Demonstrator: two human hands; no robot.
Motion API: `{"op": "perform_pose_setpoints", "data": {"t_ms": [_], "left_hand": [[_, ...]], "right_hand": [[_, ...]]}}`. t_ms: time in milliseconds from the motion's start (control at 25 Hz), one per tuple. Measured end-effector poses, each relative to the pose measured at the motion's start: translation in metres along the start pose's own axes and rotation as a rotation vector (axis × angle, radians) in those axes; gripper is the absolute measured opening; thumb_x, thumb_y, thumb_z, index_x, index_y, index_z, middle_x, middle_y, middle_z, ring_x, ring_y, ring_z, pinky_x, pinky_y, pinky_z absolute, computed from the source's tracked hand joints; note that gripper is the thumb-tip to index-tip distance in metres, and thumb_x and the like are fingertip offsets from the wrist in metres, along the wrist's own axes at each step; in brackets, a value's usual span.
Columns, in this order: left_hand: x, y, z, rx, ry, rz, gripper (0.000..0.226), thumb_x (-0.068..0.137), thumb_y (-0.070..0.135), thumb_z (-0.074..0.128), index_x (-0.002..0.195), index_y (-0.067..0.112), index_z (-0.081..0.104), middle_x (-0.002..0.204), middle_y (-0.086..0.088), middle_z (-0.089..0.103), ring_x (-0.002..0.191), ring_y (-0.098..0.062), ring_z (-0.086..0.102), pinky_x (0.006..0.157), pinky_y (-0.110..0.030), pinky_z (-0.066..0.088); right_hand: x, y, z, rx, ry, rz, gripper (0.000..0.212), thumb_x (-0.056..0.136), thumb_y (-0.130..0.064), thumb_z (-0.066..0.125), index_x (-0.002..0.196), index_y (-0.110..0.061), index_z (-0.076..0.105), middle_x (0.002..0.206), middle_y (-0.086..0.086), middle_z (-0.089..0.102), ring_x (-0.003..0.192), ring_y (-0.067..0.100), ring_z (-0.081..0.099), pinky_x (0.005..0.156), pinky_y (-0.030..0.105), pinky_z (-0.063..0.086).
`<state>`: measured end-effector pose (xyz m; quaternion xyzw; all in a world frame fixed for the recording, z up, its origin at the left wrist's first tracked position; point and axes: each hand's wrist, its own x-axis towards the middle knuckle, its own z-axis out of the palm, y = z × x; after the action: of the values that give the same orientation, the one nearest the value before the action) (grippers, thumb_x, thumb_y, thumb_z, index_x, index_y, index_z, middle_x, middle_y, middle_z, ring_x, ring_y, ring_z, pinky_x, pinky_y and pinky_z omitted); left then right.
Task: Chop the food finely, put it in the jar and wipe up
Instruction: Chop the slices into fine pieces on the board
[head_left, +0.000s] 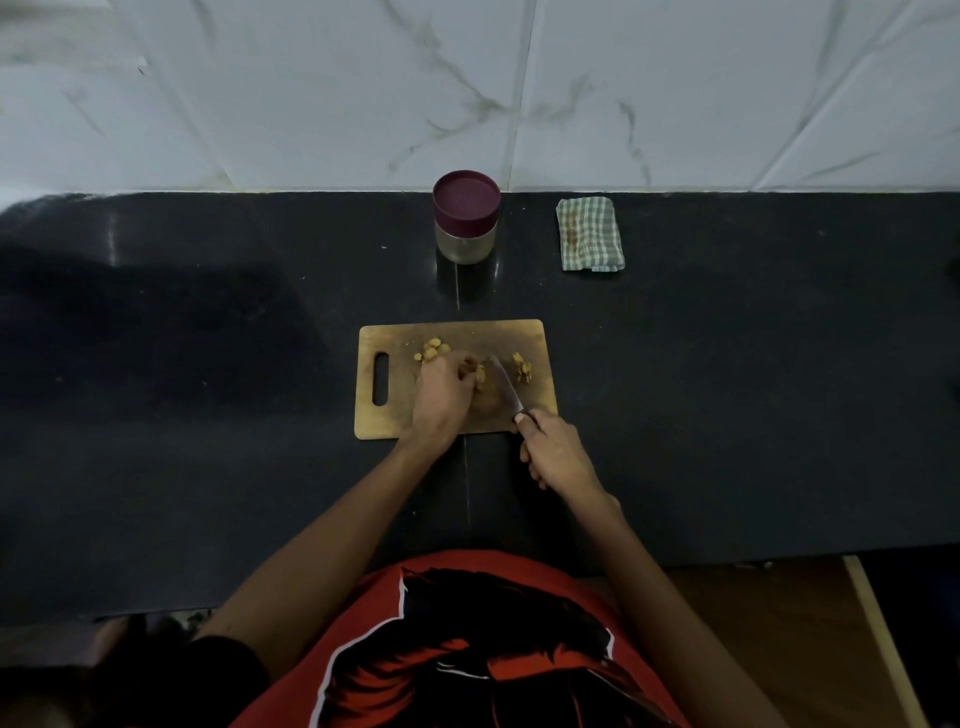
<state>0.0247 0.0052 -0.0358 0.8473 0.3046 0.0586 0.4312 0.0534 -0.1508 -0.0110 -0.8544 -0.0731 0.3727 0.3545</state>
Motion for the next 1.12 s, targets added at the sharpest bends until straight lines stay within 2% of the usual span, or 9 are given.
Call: {"op": "perform_pose_setpoints", "data": {"t_ms": [80,280,440,800,1120], "left_hand": [[-0.002,-0.001,-0.003,0.002,-0.035,0.051,0.030,0.089,0.004,0.058,0.117,0.014,0.063,0.106,0.002,0.065,0.095,-0.005,0.059,0.084,-0.021,0.050],[-0.005,-0.003,-0.007,0.001,-0.090,0.133,0.038,0.084,0.003,0.065,0.120,0.016,0.062,0.107,0.000,0.065,0.090,-0.005,0.059,0.078,-0.028,0.056],[-0.004,-0.004,-0.006,0.050,-0.081,0.161,0.039,0.084,0.004,0.065,0.121,0.017,0.061,0.110,-0.001,0.063,0.095,-0.008,0.058,0.083,-0.029,0.055],[-0.003,-0.009,-0.003,0.085,-0.074,0.139,0.040,0.084,0.012,0.067,0.122,0.021,0.060,0.106,0.001,0.064,0.091,-0.008,0.059,0.079,-0.030,0.056],[0.001,-0.014,0.000,0.061,-0.101,0.117,0.030,0.092,0.012,0.055,0.121,0.016,0.062,0.114,-0.002,0.064,0.097,-0.013,0.061,0.084,-0.036,0.055]], "right_hand": [[0.001,0.000,0.001,-0.005,-0.010,0.007,0.027,0.105,-0.032,0.038,0.115,-0.016,0.058,0.075,0.004,0.058,0.052,0.011,0.051,0.039,0.022,0.039],[0.002,0.001,0.005,-0.011,-0.013,-0.009,0.027,0.105,-0.031,0.038,0.112,-0.015,0.059,0.073,0.004,0.057,0.052,0.011,0.050,0.039,0.022,0.038],[0.006,0.002,0.006,-0.030,-0.006,-0.011,0.027,0.105,-0.032,0.038,0.109,-0.015,0.059,0.074,0.004,0.058,0.052,0.012,0.051,0.039,0.023,0.039],[0.010,0.003,0.007,-0.048,0.003,-0.006,0.026,0.105,-0.033,0.038,0.107,-0.016,0.059,0.074,0.004,0.059,0.053,0.012,0.052,0.040,0.024,0.041],[0.011,-0.002,0.011,-0.062,0.006,-0.028,0.026,0.105,-0.034,0.038,0.106,-0.016,0.056,0.079,0.006,0.059,0.053,0.013,0.053,0.040,0.025,0.041]]}}
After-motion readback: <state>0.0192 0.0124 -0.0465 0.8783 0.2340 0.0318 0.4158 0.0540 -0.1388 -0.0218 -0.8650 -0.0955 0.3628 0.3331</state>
